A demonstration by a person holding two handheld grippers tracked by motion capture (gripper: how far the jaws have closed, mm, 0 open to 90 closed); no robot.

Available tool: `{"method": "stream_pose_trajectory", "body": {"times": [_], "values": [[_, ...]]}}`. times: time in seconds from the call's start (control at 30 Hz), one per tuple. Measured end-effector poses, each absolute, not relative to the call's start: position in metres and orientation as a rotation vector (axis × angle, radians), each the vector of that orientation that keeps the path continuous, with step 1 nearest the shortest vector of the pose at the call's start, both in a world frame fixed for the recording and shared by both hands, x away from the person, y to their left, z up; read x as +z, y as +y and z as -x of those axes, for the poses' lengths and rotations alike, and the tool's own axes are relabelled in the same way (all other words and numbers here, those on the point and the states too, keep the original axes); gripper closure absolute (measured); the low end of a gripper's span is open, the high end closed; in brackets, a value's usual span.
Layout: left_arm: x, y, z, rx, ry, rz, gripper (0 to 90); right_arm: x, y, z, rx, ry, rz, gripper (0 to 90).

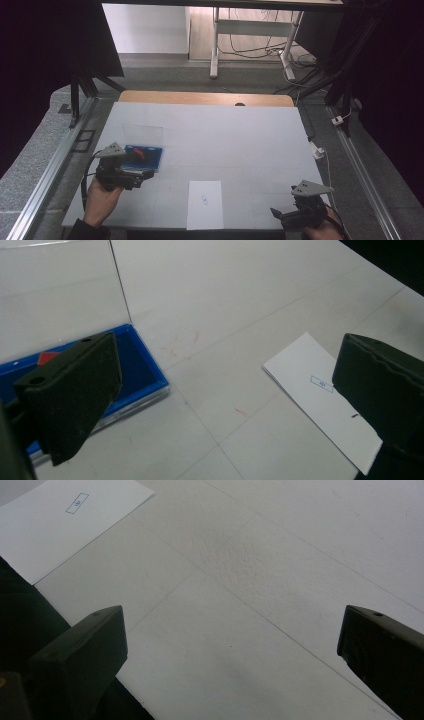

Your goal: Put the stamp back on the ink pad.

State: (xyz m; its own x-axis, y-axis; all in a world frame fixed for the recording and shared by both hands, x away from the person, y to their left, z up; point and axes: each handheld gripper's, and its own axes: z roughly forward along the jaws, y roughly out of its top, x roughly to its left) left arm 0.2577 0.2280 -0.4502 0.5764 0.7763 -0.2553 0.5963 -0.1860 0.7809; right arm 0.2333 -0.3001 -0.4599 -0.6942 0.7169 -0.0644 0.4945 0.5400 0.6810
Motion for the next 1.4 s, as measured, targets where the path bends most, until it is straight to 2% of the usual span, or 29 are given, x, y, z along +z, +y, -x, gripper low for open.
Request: {"method": "stream_pose_trajectory", "body": {"times": [0.97,1.4], "values": [[-0.467,0.264,-0.186,0.275,1.194,-1.890,0.0,-0.460,-0.301,-0.234,0.933,2.434,-1.009,0.0],[-0.480,0.267,-0.172,0.305,1.280,-2.006,0.0,-0.460,-0.300,-0.234,0.922,2.442,-1.011,0.0]]}}
